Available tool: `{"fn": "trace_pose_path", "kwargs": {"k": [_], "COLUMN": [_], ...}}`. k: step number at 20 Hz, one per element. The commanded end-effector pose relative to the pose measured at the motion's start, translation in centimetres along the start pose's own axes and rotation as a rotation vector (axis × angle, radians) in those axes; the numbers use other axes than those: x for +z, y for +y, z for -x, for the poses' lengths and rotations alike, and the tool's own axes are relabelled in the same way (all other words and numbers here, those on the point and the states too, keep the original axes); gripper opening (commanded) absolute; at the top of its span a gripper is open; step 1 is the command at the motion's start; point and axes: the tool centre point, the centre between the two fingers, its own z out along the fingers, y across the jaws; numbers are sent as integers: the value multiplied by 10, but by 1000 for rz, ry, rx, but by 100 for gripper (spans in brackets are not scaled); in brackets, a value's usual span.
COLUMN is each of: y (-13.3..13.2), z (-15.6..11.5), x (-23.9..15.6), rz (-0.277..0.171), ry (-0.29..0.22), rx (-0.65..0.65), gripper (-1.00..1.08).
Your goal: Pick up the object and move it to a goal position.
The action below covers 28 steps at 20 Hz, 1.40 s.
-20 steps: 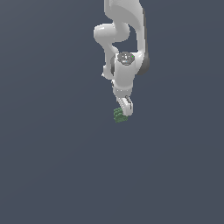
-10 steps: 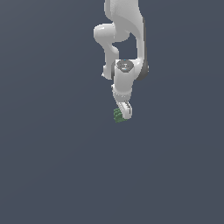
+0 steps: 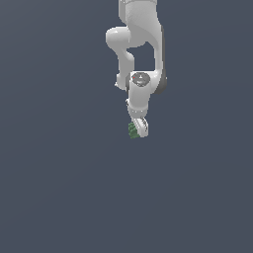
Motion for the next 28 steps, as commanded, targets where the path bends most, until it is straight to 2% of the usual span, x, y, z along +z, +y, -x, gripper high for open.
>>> {"fn": "trace_pose_path", "kwargs": {"k": [1, 10, 15, 21, 28], "y": [0, -1, -10, -34, -76], "z": [0, 0, -1, -5, -10], "x": [1, 0, -6, -20, -44], "rz": [1, -1, -1, 0, 0], "ry": [0, 0, 0, 0, 1], "rx": [0, 0, 0, 0, 0], "gripper": [-100, -100, -100, -100, -100]}}
